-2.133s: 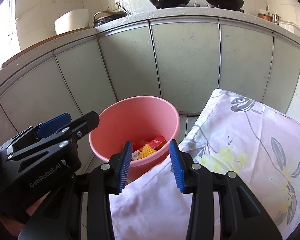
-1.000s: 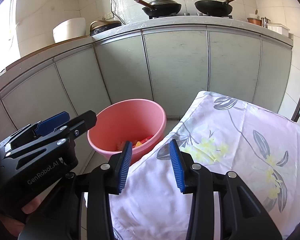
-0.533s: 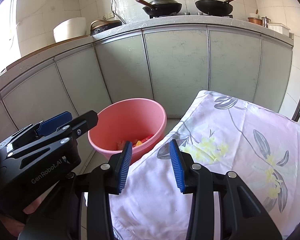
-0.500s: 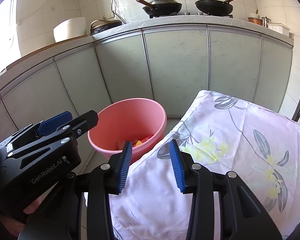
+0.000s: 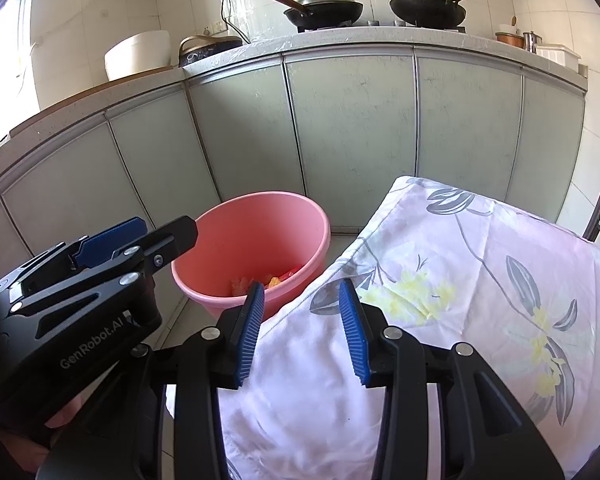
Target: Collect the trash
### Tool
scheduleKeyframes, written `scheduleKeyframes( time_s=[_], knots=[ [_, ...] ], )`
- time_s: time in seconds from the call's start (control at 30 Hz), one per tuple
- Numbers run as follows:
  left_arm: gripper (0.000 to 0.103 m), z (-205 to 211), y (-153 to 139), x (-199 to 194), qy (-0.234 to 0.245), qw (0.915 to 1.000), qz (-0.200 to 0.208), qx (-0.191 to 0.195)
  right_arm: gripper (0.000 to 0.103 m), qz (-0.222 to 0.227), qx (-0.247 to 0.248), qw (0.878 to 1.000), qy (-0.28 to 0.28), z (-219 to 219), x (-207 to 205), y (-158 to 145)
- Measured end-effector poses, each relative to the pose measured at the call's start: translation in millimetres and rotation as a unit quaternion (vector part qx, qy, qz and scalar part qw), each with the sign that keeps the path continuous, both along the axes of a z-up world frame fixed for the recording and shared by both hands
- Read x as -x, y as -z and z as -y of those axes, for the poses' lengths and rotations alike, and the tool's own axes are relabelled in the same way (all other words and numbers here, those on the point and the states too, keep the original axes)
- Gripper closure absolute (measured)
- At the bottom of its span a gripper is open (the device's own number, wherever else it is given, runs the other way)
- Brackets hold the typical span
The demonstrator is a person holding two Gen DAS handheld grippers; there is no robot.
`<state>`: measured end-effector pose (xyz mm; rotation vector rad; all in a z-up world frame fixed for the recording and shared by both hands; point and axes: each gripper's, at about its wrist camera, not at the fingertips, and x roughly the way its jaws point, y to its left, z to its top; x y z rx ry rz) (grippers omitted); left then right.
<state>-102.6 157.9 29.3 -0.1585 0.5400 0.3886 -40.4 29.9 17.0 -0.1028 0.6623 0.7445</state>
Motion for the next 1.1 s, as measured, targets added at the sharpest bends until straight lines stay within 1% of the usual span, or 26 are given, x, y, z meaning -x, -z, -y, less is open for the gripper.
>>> scheduleKeyframes(
  time_s=[1.1],
  knots=[
    [0.052,6.4,4.8,-1.4,0.005,1.0000,-0.003,-0.003,0.063,-0.007,0.002,1.000,0.005,4.5,-1.5,9.5]
  ],
)
